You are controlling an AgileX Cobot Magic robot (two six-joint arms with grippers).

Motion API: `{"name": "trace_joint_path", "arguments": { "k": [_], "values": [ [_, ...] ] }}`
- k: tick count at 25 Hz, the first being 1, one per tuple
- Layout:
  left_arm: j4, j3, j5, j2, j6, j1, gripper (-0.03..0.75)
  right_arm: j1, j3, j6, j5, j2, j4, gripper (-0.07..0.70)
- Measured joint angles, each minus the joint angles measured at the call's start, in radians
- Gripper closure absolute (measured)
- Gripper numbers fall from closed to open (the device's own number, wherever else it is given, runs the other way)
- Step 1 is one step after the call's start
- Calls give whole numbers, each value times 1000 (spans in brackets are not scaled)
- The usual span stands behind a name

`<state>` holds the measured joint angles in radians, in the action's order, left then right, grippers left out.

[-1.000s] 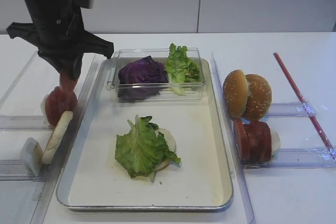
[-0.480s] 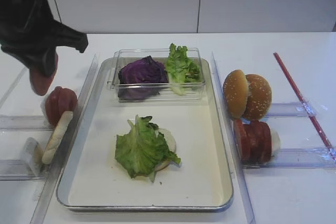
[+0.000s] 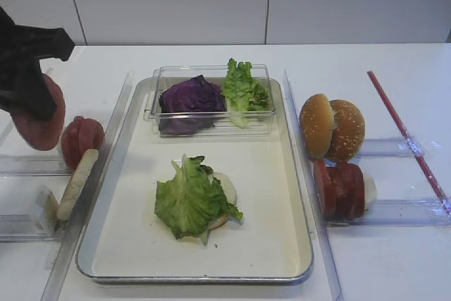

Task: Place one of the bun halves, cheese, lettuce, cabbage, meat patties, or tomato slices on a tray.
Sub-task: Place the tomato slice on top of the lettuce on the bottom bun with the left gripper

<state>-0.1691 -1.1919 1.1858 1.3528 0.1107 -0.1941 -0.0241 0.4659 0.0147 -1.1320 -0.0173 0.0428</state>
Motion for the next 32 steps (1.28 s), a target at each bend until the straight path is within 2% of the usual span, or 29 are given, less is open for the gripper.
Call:
{"name": "trace_joint_path", "arguments": {
  "k": [3, 6, 10, 21, 29, 32],
  "values": [
    [-166, 48, -23, -3, -101, 43, 599, 0, 0, 0, 0, 0, 0, 155],
    [-390, 114, -48, -7, -235, 87, 599, 0, 0, 0, 0, 0, 0, 155],
    [-610, 205, -78, -11, -387, 119, 599, 0, 0, 0, 0, 0, 0, 155],
    [-967, 333, -90, -11, -605, 124, 599, 0, 0, 0, 0, 0, 0, 155],
    [-1173, 395, -77, -11, -697, 124, 600, 0, 0, -3, 0, 0, 0, 156],
    [-1195, 420, -77, -11, -714, 124, 600, 0, 0, -3, 0, 0, 0, 157]
  ]
}}
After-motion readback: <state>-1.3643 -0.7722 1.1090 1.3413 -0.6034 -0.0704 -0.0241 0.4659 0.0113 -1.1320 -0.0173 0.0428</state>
